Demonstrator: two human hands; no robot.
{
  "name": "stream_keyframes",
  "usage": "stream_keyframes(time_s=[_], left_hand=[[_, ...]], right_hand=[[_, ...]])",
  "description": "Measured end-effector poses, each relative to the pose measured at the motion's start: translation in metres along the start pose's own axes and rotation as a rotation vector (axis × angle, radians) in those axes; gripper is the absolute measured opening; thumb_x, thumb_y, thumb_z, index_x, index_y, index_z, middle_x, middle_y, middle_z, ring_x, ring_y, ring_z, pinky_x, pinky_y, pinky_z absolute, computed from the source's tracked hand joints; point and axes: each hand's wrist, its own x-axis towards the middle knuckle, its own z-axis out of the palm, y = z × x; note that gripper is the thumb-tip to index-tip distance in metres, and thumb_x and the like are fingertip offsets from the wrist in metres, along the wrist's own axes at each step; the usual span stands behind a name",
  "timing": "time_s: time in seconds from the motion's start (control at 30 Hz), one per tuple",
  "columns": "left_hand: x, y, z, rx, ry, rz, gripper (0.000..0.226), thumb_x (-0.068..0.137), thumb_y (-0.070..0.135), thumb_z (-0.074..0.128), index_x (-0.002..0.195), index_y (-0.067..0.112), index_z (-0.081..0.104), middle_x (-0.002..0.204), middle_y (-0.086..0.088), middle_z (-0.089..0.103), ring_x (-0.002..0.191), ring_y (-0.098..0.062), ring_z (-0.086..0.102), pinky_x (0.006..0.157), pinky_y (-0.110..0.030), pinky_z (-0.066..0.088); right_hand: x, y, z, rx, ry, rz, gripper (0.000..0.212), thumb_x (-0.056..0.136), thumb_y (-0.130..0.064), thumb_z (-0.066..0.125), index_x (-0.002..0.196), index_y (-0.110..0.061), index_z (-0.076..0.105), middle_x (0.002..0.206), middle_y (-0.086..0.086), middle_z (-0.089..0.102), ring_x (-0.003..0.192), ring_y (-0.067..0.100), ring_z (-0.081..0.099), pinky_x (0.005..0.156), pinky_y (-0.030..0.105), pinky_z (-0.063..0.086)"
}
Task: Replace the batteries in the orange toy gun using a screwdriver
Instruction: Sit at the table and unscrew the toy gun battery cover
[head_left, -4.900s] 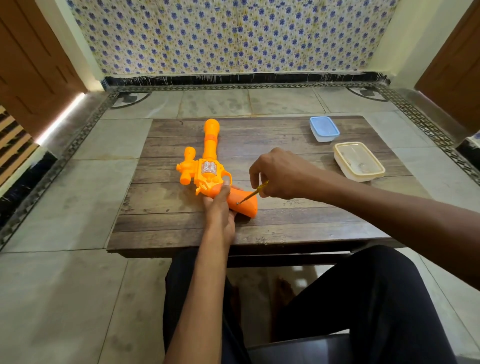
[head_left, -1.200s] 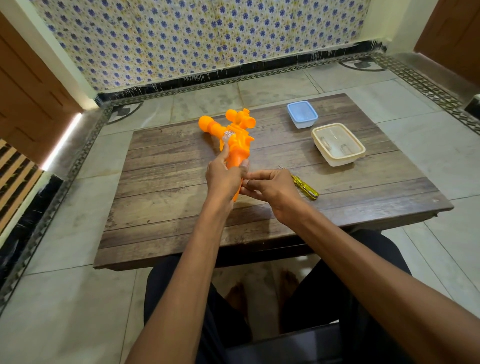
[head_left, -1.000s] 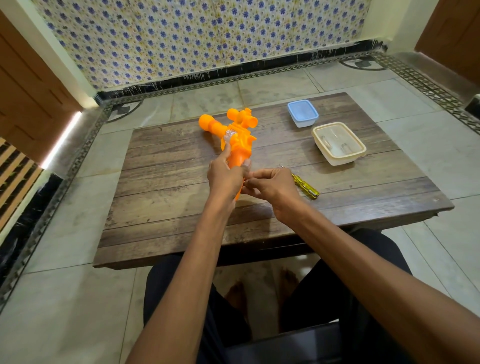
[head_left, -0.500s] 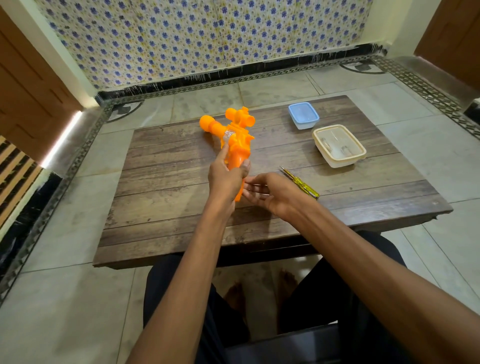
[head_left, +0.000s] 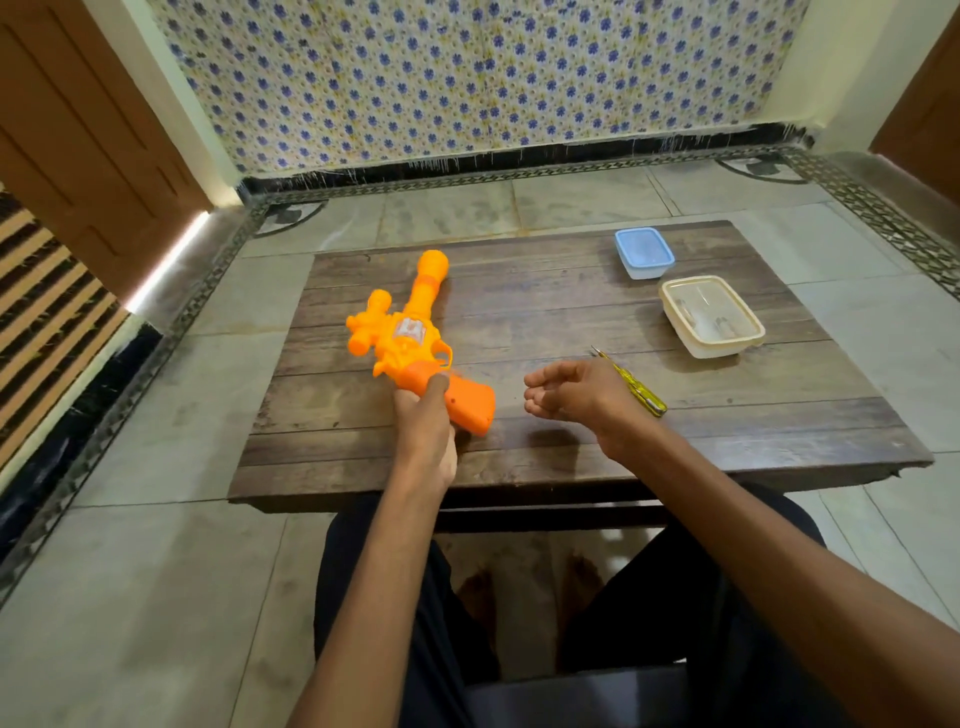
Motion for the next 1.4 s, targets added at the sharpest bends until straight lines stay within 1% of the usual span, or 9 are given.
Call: stream_keyframes(time_s=[0.07,0.23,0.47,0.7,0.87,1.0,1.1,1.2,1.4], left_hand=[[0.0,-0.003,-0.005,-0.019,0.011,-0.042,0.015,0.099,0.004,0.05,0.11,0.015,0.049,0.108,-0.011,0.062,0.091,-0.016,0.062,0.071,-0.029,0.051],[-0.005,-0.007,-0.001,-0.082,-0.01,-0.118,0.025,0.101,0.006,0.053,0.123,0.013,0.044,0.125,-0.007,0.056,0.113,-0.019,0.057,0.094,-0.047,0.048],[0.0,-0.012,-0.003,-0.028,0.071,-0.195,0.052,0.092,0.007,0.067,0.139,0.007,0.044,0.128,-0.005,0.055,0.111,-0.017,0.053,0.09,-0.044,0.049],[0.008,-0.015,-0.005,0.134,0.127,-0.13,0.045,0.078,0.014,0.081,0.116,0.02,0.057,0.115,-0.005,0.065,0.103,-0.022,0.064,0.085,-0.046,0.059],[0.006,-0.008,-0.002,0.316,0.154,-0.114,0.047,0.072,0.022,0.084,0.11,0.023,0.056,0.113,-0.007,0.066,0.101,-0.027,0.066,0.086,-0.05,0.059],[-0.001,-0.004,0.001,0.292,0.142,-0.105,0.051,0.079,0.015,0.081,0.123,0.015,0.057,0.112,-0.006,0.06,0.098,-0.024,0.06,0.082,-0.044,0.059],[0.0,-0.005,0.001,0.295,0.153,-0.104,0.054,0.08,0.014,0.08,0.128,0.011,0.056,0.114,-0.007,0.058,0.098,-0.023,0.059,0.081,-0.042,0.058],[0.0,-0.008,0.002,0.29,0.154,-0.094,0.056,0.079,0.015,0.08,0.129,0.011,0.055,0.117,-0.008,0.059,0.1,-0.023,0.06,0.08,-0.038,0.057],[0.005,-0.012,0.001,0.263,0.145,-0.066,0.052,0.082,0.012,0.077,0.129,0.013,0.054,0.115,-0.004,0.057,0.102,-0.02,0.058,0.083,-0.038,0.055]], right_hand=[[0.002,0.0,0.003,-0.008,0.036,-0.03,0.018,0.084,0.016,0.062,0.094,0.004,0.069,0.094,0.022,0.067,0.088,0.032,0.071,0.065,0.023,0.059],[0.003,0.002,0.005,-0.051,0.025,-0.034,0.017,0.083,0.018,0.06,0.094,0.009,0.069,0.092,0.026,0.068,0.086,0.033,0.072,0.063,0.022,0.059],[0.004,0.006,0.005,-0.082,0.056,-0.036,0.014,0.085,0.011,0.065,0.097,0.006,0.071,0.094,0.023,0.071,0.083,0.029,0.072,0.07,0.026,0.061],[-0.002,0.006,-0.006,-0.176,0.131,-0.101,0.012,0.081,0.01,0.069,0.093,0.009,0.07,0.086,0.025,0.072,0.076,0.031,0.073,0.07,0.032,0.063],[-0.01,0.008,-0.033,-0.387,0.239,-0.192,0.006,0.079,-0.007,0.08,0.083,-0.011,0.077,0.07,0.004,0.074,0.065,0.017,0.073,0.07,0.03,0.061],[-0.019,0.008,-0.075,-0.482,0.372,-0.261,0.007,0.077,-0.016,0.083,0.08,-0.02,0.08,0.061,-0.009,0.063,0.062,0.007,0.06,0.071,0.03,0.057],[-0.017,0.011,-0.113,-0.569,0.478,-0.242,0.007,0.076,-0.016,0.081,0.082,-0.02,0.08,0.066,-0.004,0.069,0.069,0.012,0.067,0.077,0.033,0.057],[-0.014,0.014,-0.143,-0.686,0.576,-0.228,0.007,0.08,-0.016,0.076,0.085,-0.018,0.08,0.077,0.0,0.073,0.079,0.016,0.068,0.077,0.026,0.05],[-0.002,0.021,-0.159,-0.783,0.574,-0.182,0.012,0.081,-0.012,0.069,0.083,-0.02,0.078,0.089,0.001,0.074,0.089,0.021,0.066,0.075,0.024,0.043]])
